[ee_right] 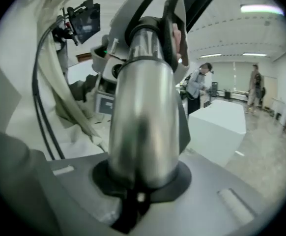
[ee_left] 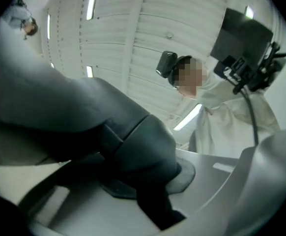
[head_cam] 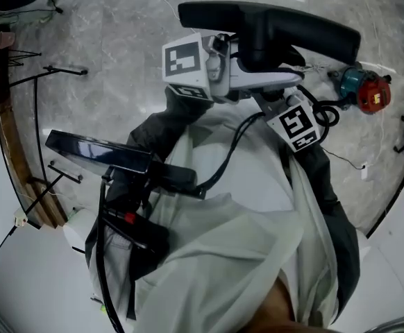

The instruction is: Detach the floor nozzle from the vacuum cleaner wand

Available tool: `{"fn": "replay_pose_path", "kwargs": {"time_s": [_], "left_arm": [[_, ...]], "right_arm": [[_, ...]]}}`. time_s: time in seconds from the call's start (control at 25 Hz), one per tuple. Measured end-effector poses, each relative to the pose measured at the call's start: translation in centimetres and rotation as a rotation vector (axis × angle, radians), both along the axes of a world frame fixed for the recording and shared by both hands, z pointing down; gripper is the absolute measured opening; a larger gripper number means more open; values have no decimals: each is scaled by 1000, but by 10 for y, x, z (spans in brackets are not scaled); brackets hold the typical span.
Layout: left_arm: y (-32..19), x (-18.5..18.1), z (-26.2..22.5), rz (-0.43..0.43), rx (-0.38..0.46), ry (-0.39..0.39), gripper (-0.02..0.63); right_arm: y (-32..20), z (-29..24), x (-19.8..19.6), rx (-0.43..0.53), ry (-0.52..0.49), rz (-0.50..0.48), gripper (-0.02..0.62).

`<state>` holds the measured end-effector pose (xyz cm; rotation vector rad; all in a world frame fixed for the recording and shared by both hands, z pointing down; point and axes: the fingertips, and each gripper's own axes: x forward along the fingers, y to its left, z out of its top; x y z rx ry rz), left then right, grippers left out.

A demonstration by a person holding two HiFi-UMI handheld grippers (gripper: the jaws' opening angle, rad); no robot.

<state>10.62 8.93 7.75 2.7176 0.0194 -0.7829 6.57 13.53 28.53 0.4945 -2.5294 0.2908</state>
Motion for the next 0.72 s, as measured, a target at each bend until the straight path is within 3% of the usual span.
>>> {"fn": "replay_pose_path", "kwargs": {"time_s": [0.08, 0.16, 0.36, 0.6, 0.64, 0.72], "left_arm": [[14, 0, 4, 102, 52, 51, 75], [15, -2, 7, 109, 44, 75, 75], [-18, -6, 19, -124, -88, 11, 75], [-48, -24, 38, -466, -302, -127, 75], [-50, -26, 39, -488, -318, -140, 77], [-46, -30, 36, -442, -293, -126, 77]], "right_arm": [[13, 6, 0, -43, -21, -114, 66], [18, 9, -1, -71, -23, -140, 66], [-4, 18, 0, -57, 41, 51, 66], [-17, 20, -2, -2, 94, 180, 66], [-19, 19, -2, 13, 102, 198, 66], [-20, 17, -8, 31, 106, 198, 66]]}}
